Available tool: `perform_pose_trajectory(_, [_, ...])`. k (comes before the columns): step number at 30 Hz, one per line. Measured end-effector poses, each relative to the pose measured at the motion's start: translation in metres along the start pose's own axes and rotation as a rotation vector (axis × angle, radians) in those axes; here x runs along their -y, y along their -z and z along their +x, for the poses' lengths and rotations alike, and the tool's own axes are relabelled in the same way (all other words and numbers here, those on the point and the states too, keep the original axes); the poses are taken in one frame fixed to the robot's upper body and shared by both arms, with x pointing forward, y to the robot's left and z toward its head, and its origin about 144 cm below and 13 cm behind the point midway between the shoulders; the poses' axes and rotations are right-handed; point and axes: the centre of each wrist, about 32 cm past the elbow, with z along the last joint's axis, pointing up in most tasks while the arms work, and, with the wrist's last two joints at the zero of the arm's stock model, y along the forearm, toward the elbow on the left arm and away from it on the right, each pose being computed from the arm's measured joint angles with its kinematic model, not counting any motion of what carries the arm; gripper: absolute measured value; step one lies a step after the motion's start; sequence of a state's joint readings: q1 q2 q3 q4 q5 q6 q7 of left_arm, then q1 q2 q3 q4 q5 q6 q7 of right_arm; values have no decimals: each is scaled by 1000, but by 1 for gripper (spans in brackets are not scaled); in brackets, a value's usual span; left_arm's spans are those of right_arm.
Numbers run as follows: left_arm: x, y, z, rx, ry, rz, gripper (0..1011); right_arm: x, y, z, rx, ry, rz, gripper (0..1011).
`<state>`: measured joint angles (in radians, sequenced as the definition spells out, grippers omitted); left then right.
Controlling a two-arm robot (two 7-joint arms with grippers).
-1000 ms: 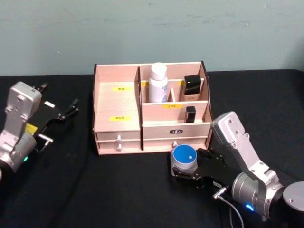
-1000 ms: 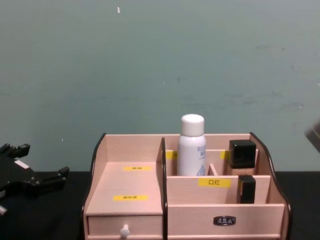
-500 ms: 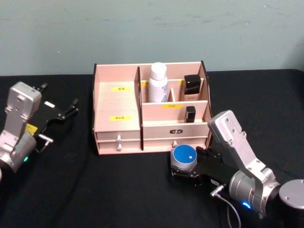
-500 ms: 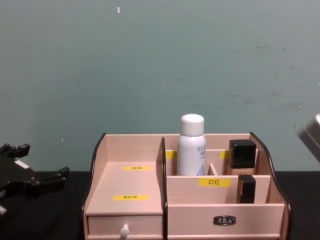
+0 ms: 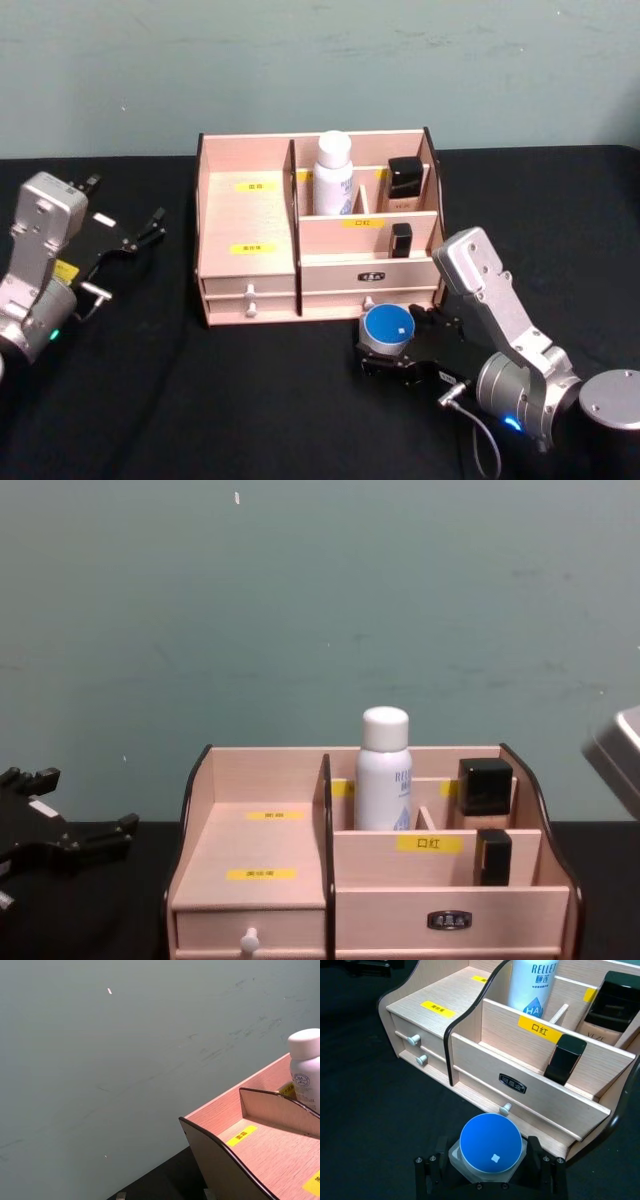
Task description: Pick up the facial cleanser and watermelon frost from the table and place them into the tiered storage box.
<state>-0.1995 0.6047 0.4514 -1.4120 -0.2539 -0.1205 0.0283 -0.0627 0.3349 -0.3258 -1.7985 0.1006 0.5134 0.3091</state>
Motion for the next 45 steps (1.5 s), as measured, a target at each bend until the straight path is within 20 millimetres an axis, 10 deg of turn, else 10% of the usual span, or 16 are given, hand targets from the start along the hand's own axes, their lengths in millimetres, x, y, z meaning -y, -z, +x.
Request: perform_pose_trajectory(45, [0, 0, 0, 0, 0, 0, 1001, -18, 4, 13, -12, -20, 21, 1000])
